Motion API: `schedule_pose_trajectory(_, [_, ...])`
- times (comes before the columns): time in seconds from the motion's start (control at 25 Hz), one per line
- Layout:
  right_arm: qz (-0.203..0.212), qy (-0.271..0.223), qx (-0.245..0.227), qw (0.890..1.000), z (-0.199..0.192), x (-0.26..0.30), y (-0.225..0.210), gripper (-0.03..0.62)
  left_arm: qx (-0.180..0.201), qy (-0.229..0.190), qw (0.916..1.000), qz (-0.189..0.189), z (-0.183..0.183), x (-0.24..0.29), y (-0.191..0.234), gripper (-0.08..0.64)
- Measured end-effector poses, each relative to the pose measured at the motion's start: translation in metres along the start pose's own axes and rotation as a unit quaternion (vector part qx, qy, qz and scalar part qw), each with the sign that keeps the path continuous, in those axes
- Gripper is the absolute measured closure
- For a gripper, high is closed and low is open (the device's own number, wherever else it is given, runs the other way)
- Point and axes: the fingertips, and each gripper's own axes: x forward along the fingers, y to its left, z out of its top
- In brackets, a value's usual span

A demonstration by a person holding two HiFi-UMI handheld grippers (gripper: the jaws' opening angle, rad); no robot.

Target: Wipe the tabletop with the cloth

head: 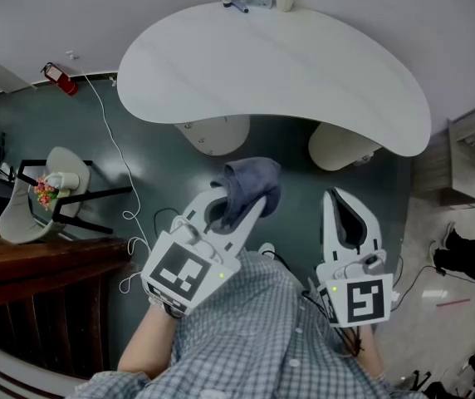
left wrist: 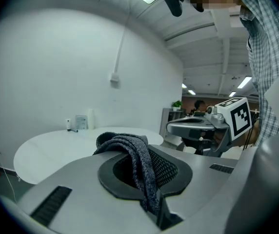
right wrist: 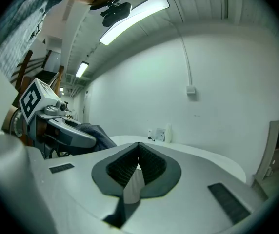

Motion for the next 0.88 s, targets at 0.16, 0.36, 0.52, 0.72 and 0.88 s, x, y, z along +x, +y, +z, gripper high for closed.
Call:
schedule_pose_trajectory(0.16, [0.004, 0.001, -0.002, 1.000, -0.004, -0.003, -0.005, 0.583, 0.000, 0.005, 1.0000, 0.008, -0.001, 0.002, -0.003, 0.528])
schedule_pose_trajectory(0.36, [0.011, 0.002, -0.010, 1.000, -0.011, -0.007, -0.015, 0.583, -0.004, 0.009, 0.9997, 0.025, -0.001, 0.011, -0.006, 0.528])
schedule_pose_trajectory(0.52, [0.010, 0.004, -0.009, 1.000, -0.018, -0.012, -0.025, 0.583, -0.011, 0.009, 0.9994, 0.032, 0.000, 0.018, -0.008, 0.528])
schedule_pose_trajectory(0.72, [0.002, 0.008, -0.009, 1.000, -0.025, -0.016, -0.043, 0.583, -0.010, 0.016, 0.9994, 0.030, 0.000, 0.032, -0.012, 0.528])
schedule_pose_trajectory(0.88, [-0.005, 0.017, -0.006, 1.000, -0.032, -0.010, -0.053, 0.583, -0.009, 0.020, 0.9994, 0.028, 0.000, 0.043, -0.006, 0.528])
